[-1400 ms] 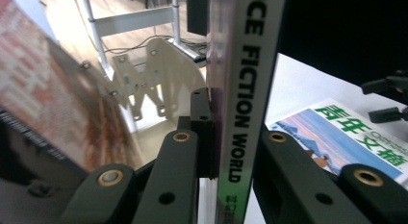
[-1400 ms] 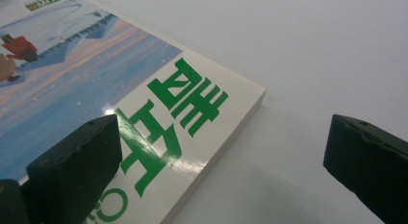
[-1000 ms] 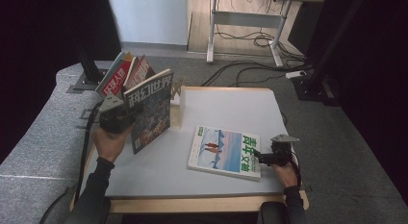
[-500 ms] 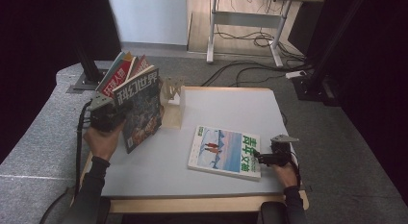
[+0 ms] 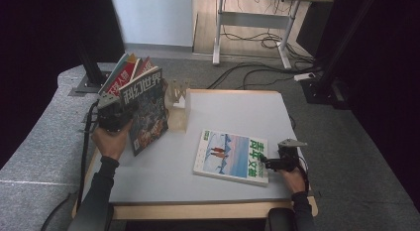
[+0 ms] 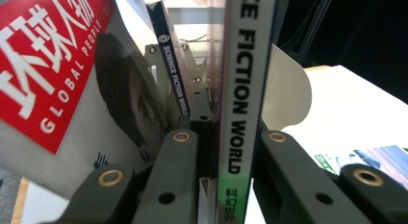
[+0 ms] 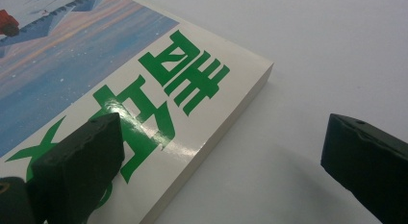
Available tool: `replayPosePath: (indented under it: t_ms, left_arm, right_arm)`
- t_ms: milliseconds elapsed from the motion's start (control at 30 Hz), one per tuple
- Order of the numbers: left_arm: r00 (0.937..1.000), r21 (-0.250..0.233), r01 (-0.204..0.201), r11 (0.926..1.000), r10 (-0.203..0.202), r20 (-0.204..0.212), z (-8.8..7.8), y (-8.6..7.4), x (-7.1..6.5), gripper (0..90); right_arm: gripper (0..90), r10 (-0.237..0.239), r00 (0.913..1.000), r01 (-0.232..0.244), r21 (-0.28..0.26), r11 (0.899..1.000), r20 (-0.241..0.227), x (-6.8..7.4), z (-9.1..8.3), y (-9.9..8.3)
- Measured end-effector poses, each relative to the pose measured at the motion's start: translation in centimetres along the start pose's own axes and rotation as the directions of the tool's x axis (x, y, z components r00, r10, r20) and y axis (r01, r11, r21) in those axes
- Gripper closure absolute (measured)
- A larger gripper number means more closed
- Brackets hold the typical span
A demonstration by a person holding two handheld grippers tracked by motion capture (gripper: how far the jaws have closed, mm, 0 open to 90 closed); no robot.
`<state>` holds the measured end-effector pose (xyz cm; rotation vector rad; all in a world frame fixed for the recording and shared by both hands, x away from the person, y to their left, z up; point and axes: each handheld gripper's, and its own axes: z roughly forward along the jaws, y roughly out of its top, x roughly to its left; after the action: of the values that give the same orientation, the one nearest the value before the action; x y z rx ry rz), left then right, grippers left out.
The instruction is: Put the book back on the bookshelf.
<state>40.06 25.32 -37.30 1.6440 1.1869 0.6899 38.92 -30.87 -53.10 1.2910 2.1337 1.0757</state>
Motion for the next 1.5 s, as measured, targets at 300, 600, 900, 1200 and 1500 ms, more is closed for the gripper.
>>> replayPosePath:
  t_ms: [300,600,900,1200,1500]
  left_arm:
    - [0.9999,-0.021,0.01,0.9997,-0.01,-0.004,1.1,0.4,-0.3,82.7]
    - [0.9997,-0.052,0.023,0.9984,-0.023,-0.007,2.2,0.4,-0.5,82.7]
    - [0.9998,-0.082,0.004,0.9967,-0.005,-0.017,3.2,0.0,-1.1,82.7]
    - [0.999,-0.047,-0.043,0.998,0.043,0.007,3.1,-0.3,-1.5,82.4]
    - [0.9969,0.073,-0.069,0.995,0.066,0.044,2.2,-0.2,-1.2,81.3]
  right_arm:
    - [1.0,0.004,1.0,-0.004,-0.001,1.0,-0.007,-0.1,0.0,0.0]
    - [1.3,0.006,0.9999,-0.006,-0.001,1.0,-0.013,-0.1,0.1,0.0]
    - [1.7,0.009,0.9998,-0.009,-0.002,1.0,-0.016,-0.1,0.1,0.0]
    - [2.3,0.011,0.9997,-0.011,-0.004,1.0,-0.021,-0.1,0.1,-0.1]
    - [2.7,0.009,0.9996,-0.009,-0.003,1.0,-0.025,0.0,0.1,0.0]
